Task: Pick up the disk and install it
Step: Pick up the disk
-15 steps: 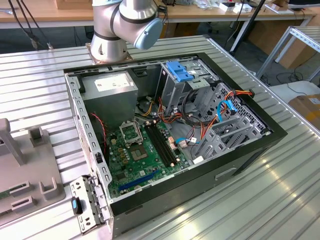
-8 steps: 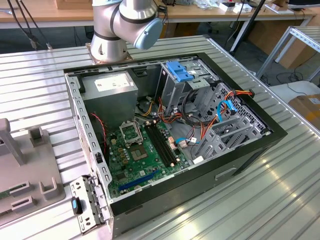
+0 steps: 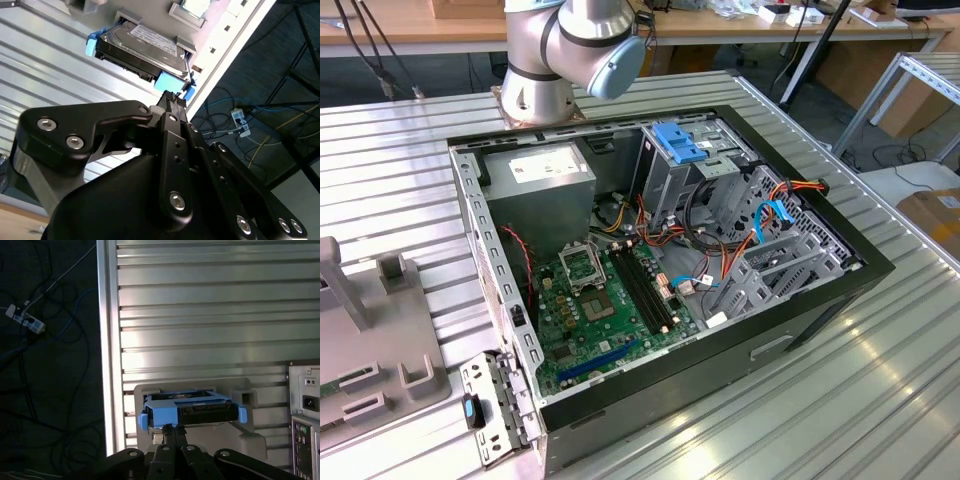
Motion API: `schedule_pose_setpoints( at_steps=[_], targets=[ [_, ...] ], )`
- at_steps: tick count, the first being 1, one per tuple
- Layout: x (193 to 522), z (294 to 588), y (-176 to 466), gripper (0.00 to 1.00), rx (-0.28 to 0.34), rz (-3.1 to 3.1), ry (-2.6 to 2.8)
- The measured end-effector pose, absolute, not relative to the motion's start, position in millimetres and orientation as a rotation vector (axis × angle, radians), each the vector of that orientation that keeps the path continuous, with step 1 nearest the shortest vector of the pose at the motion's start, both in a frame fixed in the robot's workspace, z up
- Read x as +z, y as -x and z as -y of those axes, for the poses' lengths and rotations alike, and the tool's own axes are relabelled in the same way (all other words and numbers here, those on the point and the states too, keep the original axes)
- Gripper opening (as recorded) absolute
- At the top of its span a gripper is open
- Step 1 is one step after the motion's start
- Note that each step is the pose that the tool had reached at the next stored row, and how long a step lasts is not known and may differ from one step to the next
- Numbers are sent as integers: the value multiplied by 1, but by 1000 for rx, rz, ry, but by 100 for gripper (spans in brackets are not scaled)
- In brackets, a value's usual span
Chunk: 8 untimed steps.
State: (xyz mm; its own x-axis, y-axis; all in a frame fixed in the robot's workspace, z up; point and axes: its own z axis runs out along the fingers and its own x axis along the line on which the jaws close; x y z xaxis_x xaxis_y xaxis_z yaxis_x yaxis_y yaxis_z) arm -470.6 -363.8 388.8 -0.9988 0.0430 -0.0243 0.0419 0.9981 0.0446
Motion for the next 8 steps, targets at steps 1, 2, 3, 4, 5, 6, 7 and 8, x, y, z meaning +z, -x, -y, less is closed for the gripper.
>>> schedule_pose_setpoints(
  at_steps=[1, 2, 3, 4, 5, 6, 7, 8],
  targets=[
    [389, 364, 471, 11, 69, -3116, -49],
    [389, 364, 471, 11, 69, -3117, -8],
    [389, 364, 471, 11, 70, -3117, 28],
    [389, 364, 471, 11, 70, -3117, 70],
    [389, 364, 471, 11, 71, -3116, 109],
    [389, 364, 471, 11, 71, -3115, 148],
    [389, 364, 471, 11, 72, -3114, 180],
    [389, 364, 471, 11, 72, -3113, 210]
  ],
)
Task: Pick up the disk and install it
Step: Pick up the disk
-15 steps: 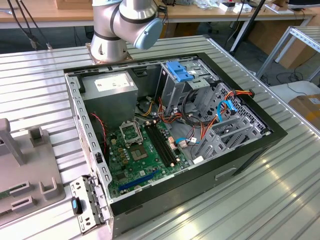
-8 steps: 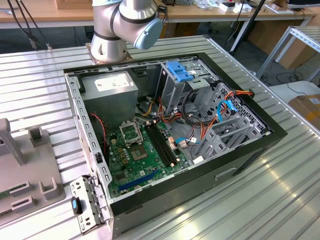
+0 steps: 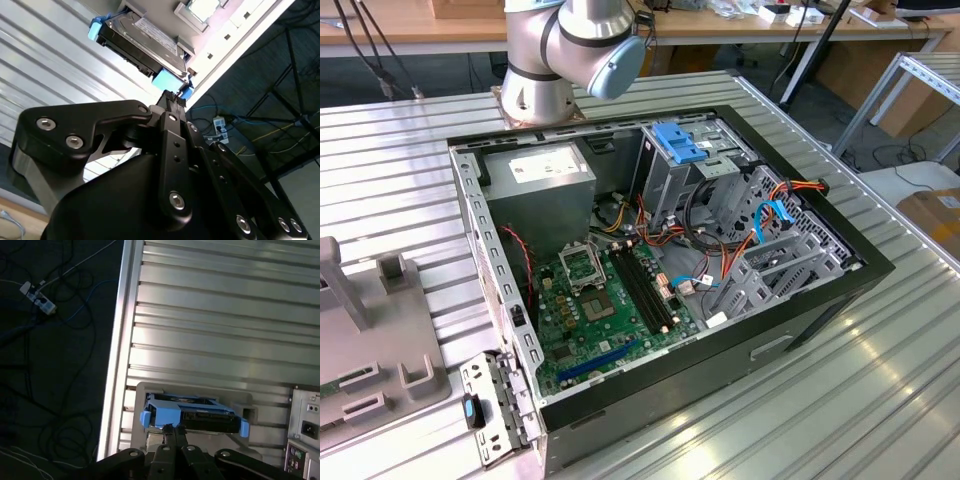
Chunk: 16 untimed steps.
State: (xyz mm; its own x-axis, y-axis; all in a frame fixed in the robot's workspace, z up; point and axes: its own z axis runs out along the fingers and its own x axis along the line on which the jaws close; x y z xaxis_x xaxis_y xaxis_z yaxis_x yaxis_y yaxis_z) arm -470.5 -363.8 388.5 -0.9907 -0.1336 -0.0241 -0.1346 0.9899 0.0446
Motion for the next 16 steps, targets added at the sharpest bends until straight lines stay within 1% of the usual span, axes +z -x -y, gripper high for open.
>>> schedule_pose_setpoints(
  at_steps=[16],
  targets=[
    [388, 363, 471, 11, 74, -3096, 404]
  ],
)
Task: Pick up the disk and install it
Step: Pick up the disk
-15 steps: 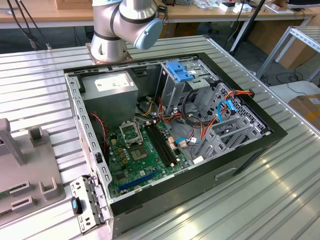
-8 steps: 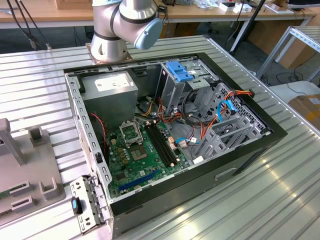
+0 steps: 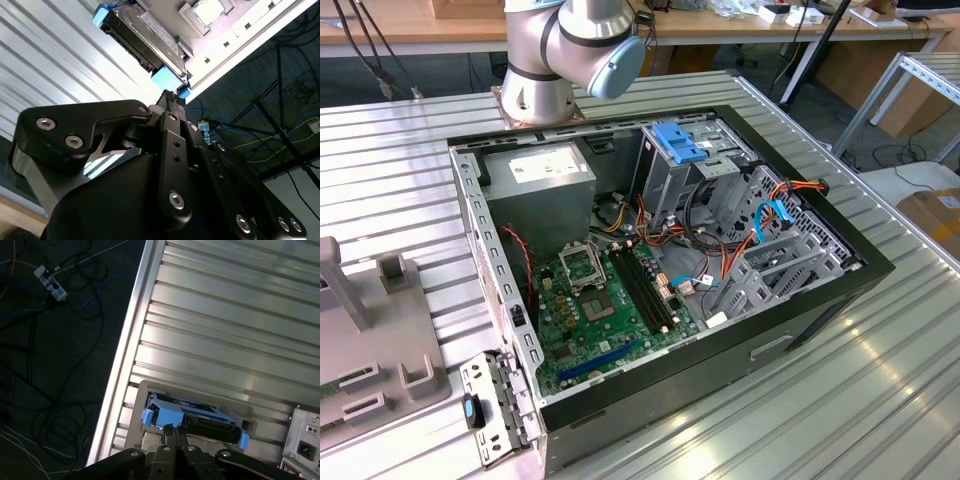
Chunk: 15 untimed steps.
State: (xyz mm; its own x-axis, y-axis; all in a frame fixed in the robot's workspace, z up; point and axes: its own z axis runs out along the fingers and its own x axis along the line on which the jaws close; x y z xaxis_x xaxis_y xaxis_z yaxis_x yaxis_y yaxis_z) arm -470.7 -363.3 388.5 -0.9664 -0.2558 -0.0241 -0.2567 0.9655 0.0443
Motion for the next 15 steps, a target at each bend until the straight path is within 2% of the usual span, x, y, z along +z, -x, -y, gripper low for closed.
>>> schedule_pose_setpoints(
  at_steps=[15],
  targets=[
    [388, 363, 471, 11, 71, -3025, 800]
  ],
)
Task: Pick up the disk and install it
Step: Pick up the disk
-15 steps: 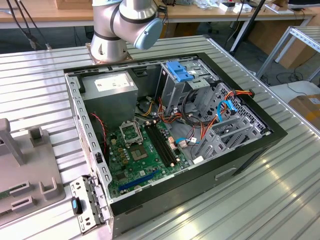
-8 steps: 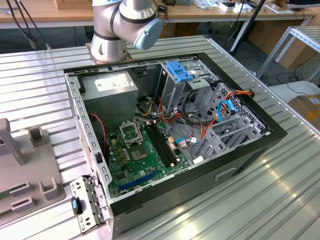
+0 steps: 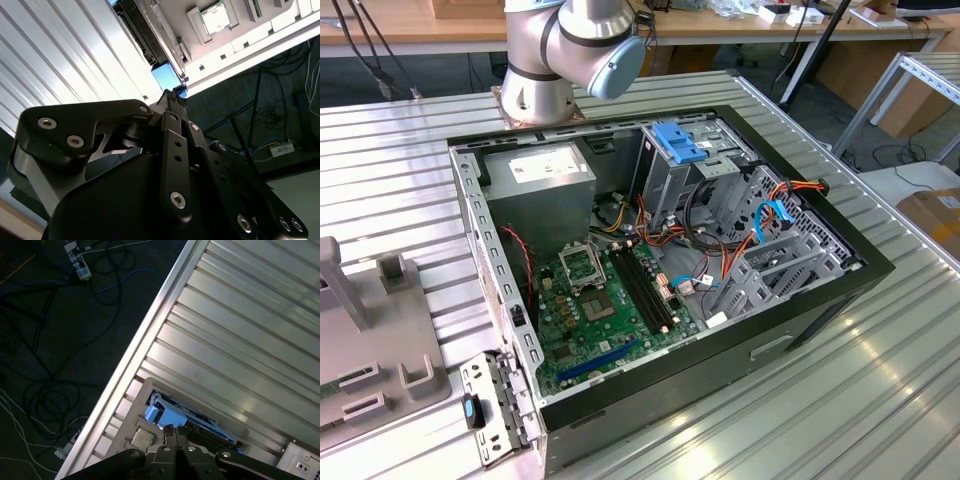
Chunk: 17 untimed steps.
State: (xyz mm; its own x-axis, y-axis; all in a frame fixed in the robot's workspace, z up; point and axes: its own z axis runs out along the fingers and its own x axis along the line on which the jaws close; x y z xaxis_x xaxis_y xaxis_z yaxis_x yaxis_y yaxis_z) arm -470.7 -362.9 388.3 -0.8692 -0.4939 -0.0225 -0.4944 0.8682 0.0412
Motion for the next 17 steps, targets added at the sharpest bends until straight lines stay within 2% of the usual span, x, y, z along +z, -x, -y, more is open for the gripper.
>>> schedule_pose_setpoints(
  at_steps=[17],
  targets=[
    [388, 363, 471, 11, 72, -2912, 1162]
  ],
)
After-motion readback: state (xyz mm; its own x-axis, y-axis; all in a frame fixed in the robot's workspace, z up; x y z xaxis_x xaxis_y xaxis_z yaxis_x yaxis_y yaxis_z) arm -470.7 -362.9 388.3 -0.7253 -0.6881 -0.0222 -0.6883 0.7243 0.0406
